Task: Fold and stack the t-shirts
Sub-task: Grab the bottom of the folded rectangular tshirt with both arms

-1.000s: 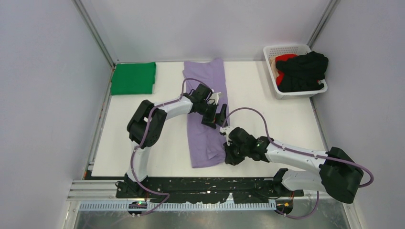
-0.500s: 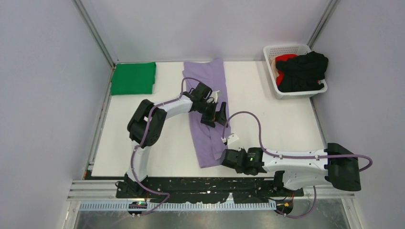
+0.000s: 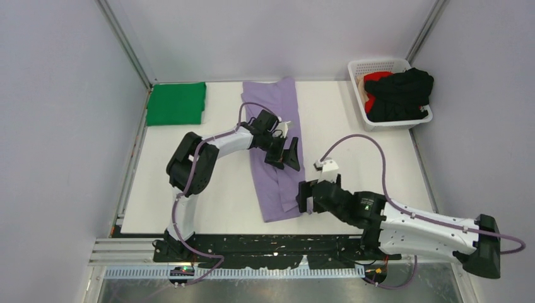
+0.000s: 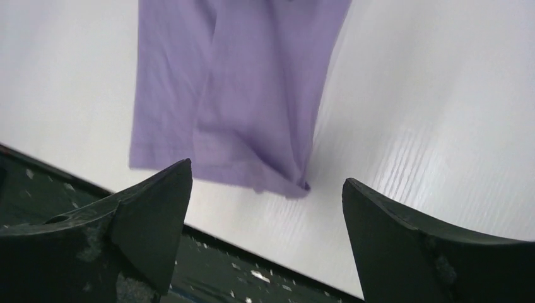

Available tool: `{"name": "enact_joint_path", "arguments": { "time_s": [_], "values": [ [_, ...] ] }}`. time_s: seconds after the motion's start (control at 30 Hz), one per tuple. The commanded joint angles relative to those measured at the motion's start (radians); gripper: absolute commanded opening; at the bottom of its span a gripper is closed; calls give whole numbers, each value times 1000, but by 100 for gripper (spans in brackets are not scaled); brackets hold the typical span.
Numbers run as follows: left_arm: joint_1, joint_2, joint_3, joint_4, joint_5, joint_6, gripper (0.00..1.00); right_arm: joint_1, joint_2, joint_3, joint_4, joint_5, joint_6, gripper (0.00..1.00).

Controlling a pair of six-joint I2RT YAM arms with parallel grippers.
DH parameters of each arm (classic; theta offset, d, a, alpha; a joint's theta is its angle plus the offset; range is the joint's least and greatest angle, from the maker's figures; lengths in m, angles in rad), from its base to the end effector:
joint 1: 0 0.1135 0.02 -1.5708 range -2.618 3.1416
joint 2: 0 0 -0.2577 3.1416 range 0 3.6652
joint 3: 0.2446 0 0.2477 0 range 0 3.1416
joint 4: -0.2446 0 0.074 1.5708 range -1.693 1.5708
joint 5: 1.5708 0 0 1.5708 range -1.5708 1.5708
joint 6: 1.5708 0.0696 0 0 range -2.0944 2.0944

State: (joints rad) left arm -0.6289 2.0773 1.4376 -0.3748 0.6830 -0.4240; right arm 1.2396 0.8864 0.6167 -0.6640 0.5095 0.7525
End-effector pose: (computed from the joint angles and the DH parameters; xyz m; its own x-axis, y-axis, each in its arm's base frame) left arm 0.3310 -0.2951 0.1348 -0.9245 0.2779 -0.2608 0.3790 0.5986 -0.7057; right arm 0.0922 0.1638 0.1986 -0.6906 -0.1733 -0.7022 -0.3551 0.9270 0.1204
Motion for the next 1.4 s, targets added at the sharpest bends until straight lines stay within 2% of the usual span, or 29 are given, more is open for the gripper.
{"name": "enact_joint_path", "arguments": {
  "time_s": [0.0, 0.1, 0.37, 0.47, 0.57, 0.7, 0.8, 0.93, 1.0, 1.13, 1.2, 1.3, 1.33, 1.37],
  "values": [
    [-10, -65, -11, 2, 43, 46, 100, -198, -88, -56, 264, -131, -62, 96],
    [-12, -58, -4, -5, 46, 47, 100, -279, -49, -76, 328, -126, -122, 95],
    [-13, -68, 9, -11, 44, 35, 100, -286, 214, -65, 337, -243, -207, 95],
    [-13, -106, -6, -3, 29, 33, 100, -236, 284, -65, 319, -290, -215, 96],
    [-12, -156, -30, 8, 12, 22, 100, -152, 299, -28, 249, -250, -207, 95],
    [-13, -258, -98, 28, -28, -25, 100, -93, 245, -11, 193, -195, -175, 96],
    [-18, -420, -210, 30, -134, -49, 100, -91, 186, -8, 138, -132, -128, 95],
    [-22, -633, -372, -16, -260, -94, 100, -105, 5, -12, 87, -68, -56, 95],
    [-26, -727, -468, -46, -300, -131, 100, -150, -88, -40, 61, -67, -8, 95],
    [-72, -879, -672, -91, -378, -215, 97, -340, -252, -121, 22, -129, 72, 95],
    [-107, -920, -741, -122, -405, -258, 94, -428, -297, -159, 36, -216, 86, 95],
    [-166, -926, -799, -99, -403, -310, 90, -501, -292, -204, 127, -331, 68, 99],
    [-186, -909, -805, -81, -393, -320, 89, -508, -255, -217, 146, -383, 60, 99],
    [-204, -889, -801, -68, -390, -327, 88, -514, -228, -220, 181, -407, 42, 94]
  ]
}}
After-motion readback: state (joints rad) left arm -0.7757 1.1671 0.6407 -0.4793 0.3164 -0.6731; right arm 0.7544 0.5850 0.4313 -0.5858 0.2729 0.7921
